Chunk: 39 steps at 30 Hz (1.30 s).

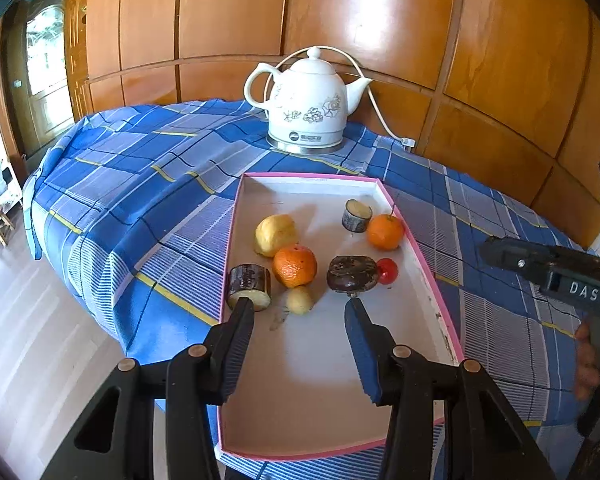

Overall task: Organize fruits
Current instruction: 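Move both tools back over the cloth toward the dark and yellow fruits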

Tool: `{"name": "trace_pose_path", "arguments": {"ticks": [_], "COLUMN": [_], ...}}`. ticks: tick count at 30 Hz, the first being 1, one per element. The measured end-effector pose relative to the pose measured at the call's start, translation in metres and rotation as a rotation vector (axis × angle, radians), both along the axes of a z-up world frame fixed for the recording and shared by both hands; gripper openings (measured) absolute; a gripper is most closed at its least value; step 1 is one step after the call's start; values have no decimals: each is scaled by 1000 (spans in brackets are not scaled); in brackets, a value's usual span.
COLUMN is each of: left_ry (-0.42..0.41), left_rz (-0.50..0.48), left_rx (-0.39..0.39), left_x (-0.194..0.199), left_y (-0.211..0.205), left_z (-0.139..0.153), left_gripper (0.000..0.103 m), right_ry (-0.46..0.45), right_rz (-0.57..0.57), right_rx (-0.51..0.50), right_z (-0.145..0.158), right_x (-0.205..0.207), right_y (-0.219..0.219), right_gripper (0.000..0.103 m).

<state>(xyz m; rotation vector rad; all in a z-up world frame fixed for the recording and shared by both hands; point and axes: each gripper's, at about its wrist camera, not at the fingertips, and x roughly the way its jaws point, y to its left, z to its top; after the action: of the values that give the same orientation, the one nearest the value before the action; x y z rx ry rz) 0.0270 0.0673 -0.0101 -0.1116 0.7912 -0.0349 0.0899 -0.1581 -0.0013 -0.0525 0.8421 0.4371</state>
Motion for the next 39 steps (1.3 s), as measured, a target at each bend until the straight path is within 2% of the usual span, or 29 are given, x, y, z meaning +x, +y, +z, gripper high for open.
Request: {"name": "trace_pose_path", "arguments": {"ticks": [13,23,30,34,39], "left_ry": [9,19,28,25,34], "left_rz": [-37,-68,-104,-145,-232], "left_rx": [25,51,77,94,80], "left_x": [1,5,10,17,33], "left_y": [-15,-29,-46,-61,-92], "left_z": [1,1,2,7,14], "left_gripper": [48,48,48,48,48], "right_ry": [-30,-45,-37,-14,39], "right_rz": [-68,-167,-266,-338,-462], "right_rx": [-43,-98,-118,-99,-27], "right_z": [15,24,19,8,-5], "right_x": [3,13,23,29,34], "right_y": [-50,-113,-164,-193,-227], "right_gripper": [45,45,45,45,45]}}
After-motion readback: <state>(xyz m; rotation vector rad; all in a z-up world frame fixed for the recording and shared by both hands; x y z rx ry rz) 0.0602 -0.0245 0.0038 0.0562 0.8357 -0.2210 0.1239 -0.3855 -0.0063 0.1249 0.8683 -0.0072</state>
